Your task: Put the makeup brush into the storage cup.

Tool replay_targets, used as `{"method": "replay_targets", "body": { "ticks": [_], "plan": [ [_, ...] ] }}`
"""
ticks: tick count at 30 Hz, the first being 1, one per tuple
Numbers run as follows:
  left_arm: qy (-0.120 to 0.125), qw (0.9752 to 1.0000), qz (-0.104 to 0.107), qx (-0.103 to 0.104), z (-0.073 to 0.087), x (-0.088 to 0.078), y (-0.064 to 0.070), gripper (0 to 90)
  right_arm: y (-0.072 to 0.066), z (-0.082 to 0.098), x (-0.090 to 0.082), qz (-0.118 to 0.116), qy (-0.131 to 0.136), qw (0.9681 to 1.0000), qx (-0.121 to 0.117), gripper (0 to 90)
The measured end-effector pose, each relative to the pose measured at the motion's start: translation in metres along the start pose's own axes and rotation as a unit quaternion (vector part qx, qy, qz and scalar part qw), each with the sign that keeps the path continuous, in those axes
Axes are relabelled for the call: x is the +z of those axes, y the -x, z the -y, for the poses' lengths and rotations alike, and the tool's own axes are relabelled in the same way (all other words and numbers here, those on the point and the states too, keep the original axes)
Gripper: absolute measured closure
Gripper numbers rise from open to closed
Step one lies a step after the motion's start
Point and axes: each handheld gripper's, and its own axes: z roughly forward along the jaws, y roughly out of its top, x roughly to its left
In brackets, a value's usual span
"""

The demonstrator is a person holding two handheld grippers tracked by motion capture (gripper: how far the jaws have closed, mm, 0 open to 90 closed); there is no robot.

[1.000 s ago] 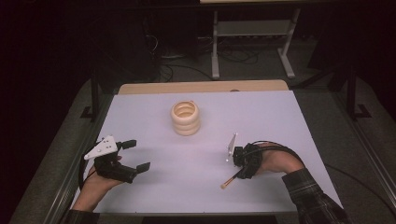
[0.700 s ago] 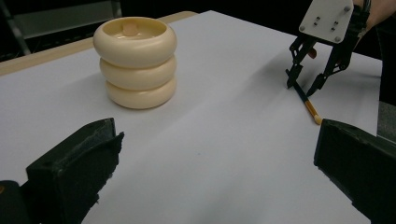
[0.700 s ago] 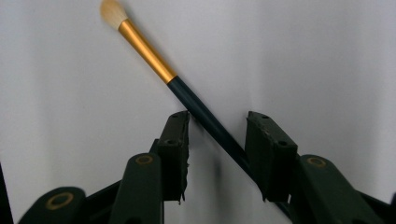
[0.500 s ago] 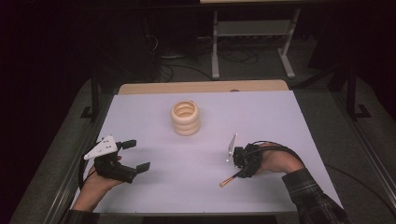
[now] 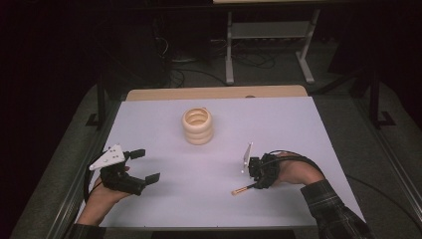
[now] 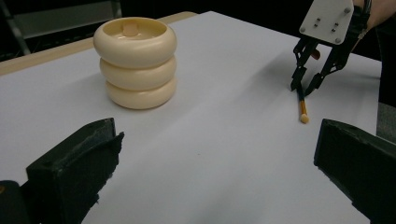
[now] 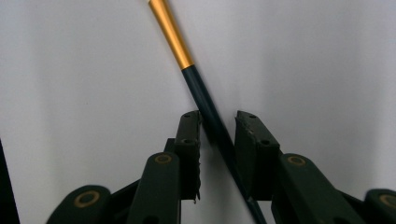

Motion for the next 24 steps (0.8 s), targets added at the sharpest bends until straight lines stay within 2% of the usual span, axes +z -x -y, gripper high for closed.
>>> {"method": "replay_targets", "body": {
  "ticks": [15,24],
  "plan": [
    [0.002,1.0000,0.001,-0.003,-0.0002,0.0002,0.0003,0.0,-0.0003,-0.0008,-0.0002,0.001,-0.011,0.9999,0.001,78.7],
    [0.001,1.0000,0.001,-0.003,-0.0002,0.0004,0.0004,0.0,-0.0006,-0.0013,-0.0002,0.001,-0.016,0.9999,0.001,79.2]
  ]
}}
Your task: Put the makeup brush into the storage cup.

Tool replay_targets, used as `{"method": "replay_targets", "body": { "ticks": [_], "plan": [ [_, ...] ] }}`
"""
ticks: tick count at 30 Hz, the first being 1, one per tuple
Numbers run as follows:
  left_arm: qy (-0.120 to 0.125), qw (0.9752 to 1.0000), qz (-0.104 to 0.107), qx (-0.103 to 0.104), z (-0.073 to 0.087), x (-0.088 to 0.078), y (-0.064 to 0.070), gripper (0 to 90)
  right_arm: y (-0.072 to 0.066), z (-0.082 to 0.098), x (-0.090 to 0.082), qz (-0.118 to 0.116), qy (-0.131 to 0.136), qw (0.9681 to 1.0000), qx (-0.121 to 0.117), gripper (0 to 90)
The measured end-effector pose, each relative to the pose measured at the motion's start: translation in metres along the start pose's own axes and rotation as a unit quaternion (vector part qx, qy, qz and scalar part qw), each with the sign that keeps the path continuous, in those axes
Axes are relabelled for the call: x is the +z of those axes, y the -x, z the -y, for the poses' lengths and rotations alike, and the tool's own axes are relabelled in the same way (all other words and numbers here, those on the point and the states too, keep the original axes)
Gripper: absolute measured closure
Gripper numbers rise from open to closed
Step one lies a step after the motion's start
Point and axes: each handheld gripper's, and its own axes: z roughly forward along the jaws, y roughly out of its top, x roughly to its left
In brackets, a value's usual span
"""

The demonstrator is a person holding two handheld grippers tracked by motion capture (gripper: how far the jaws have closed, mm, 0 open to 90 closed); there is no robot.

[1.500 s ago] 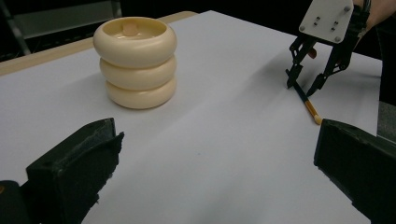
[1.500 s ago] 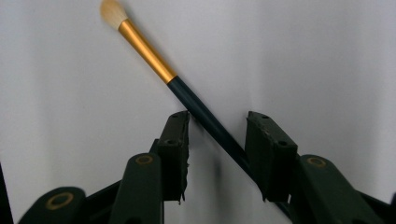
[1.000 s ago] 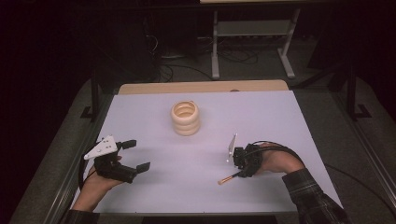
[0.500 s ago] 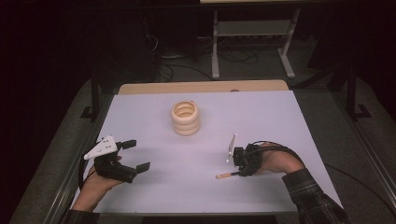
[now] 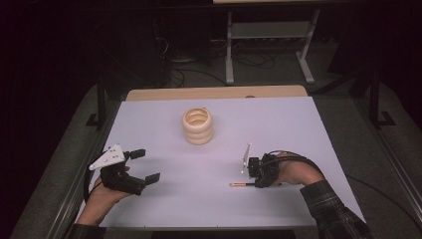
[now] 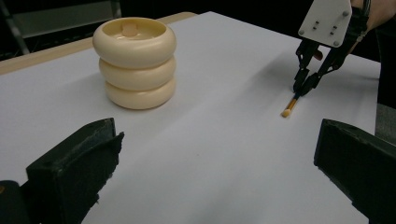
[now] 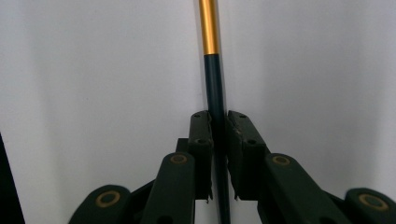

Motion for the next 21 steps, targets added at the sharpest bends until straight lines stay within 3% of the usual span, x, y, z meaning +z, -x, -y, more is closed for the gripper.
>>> {"method": "replay_targets", "body": {
  "ticks": [21],
  "plan": [
    [0.001,1.0000,0.000,0.000,-0.0003,-0.0012,-0.0002,0.0,0.0003,0.0015,-0.0003,-0.001,0.005,0.9999,0.011,82.7]
  ]
}}
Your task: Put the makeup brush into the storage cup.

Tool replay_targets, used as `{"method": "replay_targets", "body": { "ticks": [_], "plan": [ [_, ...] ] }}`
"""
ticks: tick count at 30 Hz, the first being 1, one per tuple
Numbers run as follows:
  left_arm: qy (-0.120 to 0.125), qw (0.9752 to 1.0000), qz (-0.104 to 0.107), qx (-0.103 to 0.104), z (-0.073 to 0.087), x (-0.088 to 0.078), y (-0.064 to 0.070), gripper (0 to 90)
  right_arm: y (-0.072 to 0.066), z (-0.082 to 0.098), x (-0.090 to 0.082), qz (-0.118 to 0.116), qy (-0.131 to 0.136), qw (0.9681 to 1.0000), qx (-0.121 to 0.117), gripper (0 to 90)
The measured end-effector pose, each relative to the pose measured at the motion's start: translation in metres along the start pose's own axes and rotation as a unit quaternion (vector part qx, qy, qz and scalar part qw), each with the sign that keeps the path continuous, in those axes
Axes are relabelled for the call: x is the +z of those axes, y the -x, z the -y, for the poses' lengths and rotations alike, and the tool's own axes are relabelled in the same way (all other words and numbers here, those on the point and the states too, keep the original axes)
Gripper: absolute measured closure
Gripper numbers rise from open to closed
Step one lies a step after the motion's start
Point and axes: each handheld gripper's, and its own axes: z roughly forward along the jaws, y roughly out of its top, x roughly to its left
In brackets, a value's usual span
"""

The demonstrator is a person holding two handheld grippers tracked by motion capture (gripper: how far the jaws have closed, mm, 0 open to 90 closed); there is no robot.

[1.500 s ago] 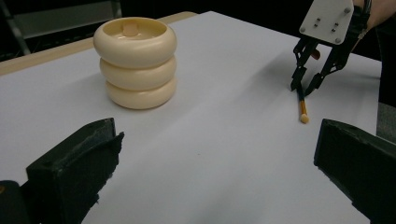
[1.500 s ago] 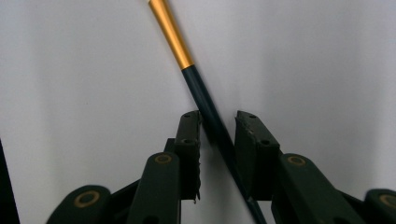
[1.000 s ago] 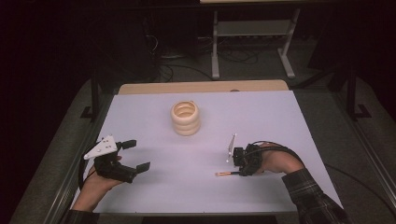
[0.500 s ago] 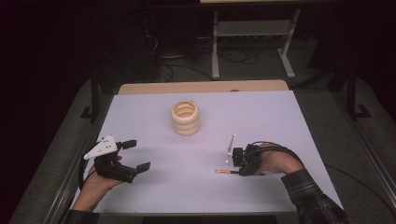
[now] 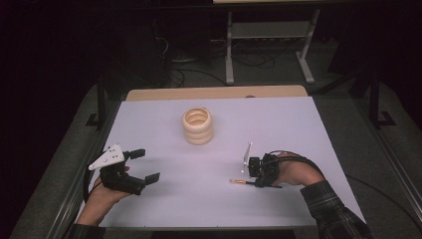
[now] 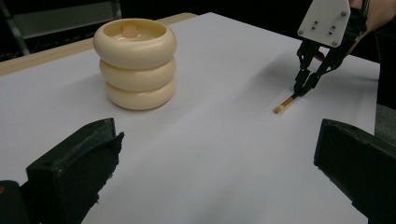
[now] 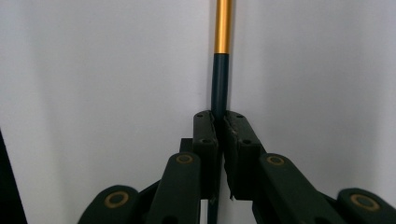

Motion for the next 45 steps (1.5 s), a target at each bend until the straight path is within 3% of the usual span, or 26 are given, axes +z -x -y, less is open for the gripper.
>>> {"method": "replay_targets", "body": {
  "ticks": [3,12,18,21,22,23,27,28,29,30,33,45],
  "plan": [
    [0.000,1.0000,0.000,0.000,0.000,0.000,0.000,0.0,0.002,0.002,-0.004,0.003,0.009,0.9999,0.010,82.7],
    [-0.001,1.0000,0.002,0.001,0.000,0.001,0.001,0.0,0.007,0.012,-0.019,0.011,0.075,0.9965,0.034,82.6],
    [-0.001,1.0000,0.002,0.000,0.000,0.001,0.000,0.0,0.010,0.021,-0.028,0.013,0.132,0.9894,0.057,82.7],
    [-0.001,1.0000,0.002,0.001,0.000,0.001,0.000,0.0,0.013,0.027,-0.032,0.012,0.164,0.9841,0.068,82.7],
    [-0.001,1.0000,0.002,0.000,0.000,0.001,0.000,0.0,0.013,0.027,-0.032,0.012,0.164,0.9841,0.068,82.7],
    [-0.002,1.0000,0.002,0.000,0.000,0.001,0.000,0.0,0.014,0.030,-0.034,0.016,0.184,0.9798,0.076,82.7],
    [-0.002,1.0000,0.004,0.000,0.000,0.002,0.001,0.0,0.017,0.036,-0.038,0.014,0.223,0.9707,0.087,82.8],
    [-0.002,1.0000,0.004,-0.001,0.000,0.002,0.001,0.0,0.016,0.037,-0.038,0.014,0.230,0.9688,0.092,82.8],
    [-0.002,1.0000,0.004,-0.001,0.000,0.002,0.001,0.0,0.016,0.037,-0.038,0.014,0.230,0.9688,0.092,82.8],
    [-0.001,1.0000,0.004,-0.001,0.000,0.002,0.001,0.0,0.016,0.040,-0.040,0.014,0.243,0.9652,0.097,82.8],
    [-0.002,1.0000,0.004,0.000,0.000,0.002,0.001,0.0,0.014,0.041,-0.042,0.022,0.258,0.9605,0.103,82.7],
    [0.004,0.9999,0.013,0.000,-0.002,0.004,0.003,0.0,0.013,0.050,-0.049,0.021,0.336,0.9329,0.128,82.8]
  ]
}}
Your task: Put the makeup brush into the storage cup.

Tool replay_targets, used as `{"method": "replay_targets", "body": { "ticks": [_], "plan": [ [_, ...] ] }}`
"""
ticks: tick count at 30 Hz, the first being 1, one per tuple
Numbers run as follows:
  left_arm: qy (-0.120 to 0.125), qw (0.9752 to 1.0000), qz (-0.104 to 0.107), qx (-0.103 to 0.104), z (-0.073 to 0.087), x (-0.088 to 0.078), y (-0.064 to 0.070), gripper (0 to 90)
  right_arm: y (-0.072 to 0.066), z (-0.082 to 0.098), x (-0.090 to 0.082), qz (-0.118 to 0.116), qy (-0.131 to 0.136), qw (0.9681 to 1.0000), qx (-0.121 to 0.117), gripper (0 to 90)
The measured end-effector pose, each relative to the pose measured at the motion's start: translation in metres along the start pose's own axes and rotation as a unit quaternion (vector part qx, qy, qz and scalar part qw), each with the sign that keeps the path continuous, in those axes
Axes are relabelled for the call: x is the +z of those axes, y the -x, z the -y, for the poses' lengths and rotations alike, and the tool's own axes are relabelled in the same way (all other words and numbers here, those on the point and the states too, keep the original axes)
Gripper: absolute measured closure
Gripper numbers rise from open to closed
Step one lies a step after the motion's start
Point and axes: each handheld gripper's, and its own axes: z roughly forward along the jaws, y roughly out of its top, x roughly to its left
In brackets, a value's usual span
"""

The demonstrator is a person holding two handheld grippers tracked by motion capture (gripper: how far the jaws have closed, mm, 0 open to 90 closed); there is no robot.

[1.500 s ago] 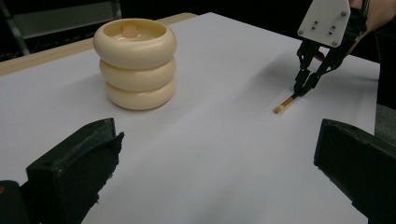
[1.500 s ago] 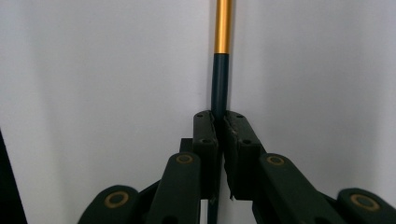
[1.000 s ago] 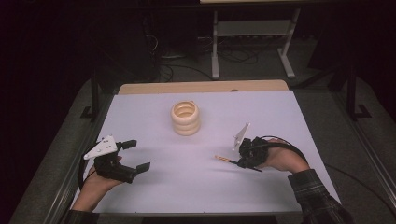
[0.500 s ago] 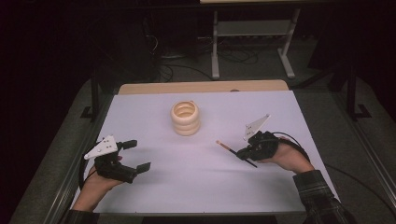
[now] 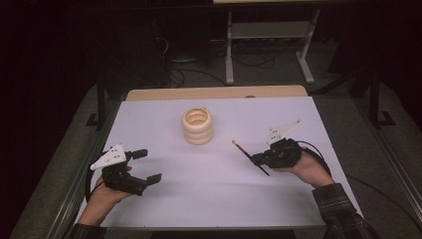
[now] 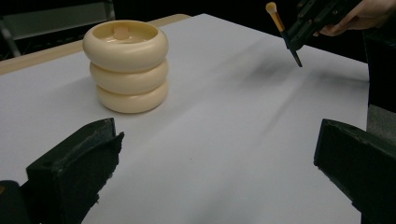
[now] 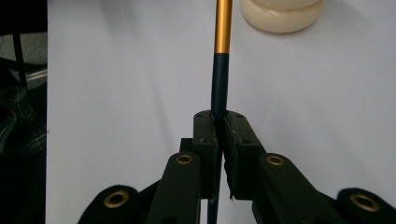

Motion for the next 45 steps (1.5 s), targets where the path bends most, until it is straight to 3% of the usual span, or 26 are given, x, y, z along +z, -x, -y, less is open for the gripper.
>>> {"method": "replay_targets", "body": {
  "ticks": [10,23,35,45],
  "plan": [
    [0.009,0.9999,0.012,0.004,-0.009,0.007,0.005,0.0,-0.002,-0.002,-0.008,0.001,0.046,0.9989,0.006,82.8],
    [0.019,0.9988,0.044,0.009,-0.023,0.022,0.009,0.0,-0.006,-0.008,-0.014,-0.001,0.089,0.9961,0.005,82.9],
    [0.039,0.9968,0.067,0.021,-0.041,0.033,0.014,5.4,-0.009,-0.012,-0.019,-0.022,0.125,0.9919,0.003,82.9],
    [0.048,0.9949,0.086,0.024,-0.051,0.044,0.019,6.9,-0.014,-0.017,-0.017,-0.039,0.139,0.9895,-0.002,82.9]
  ]
}}
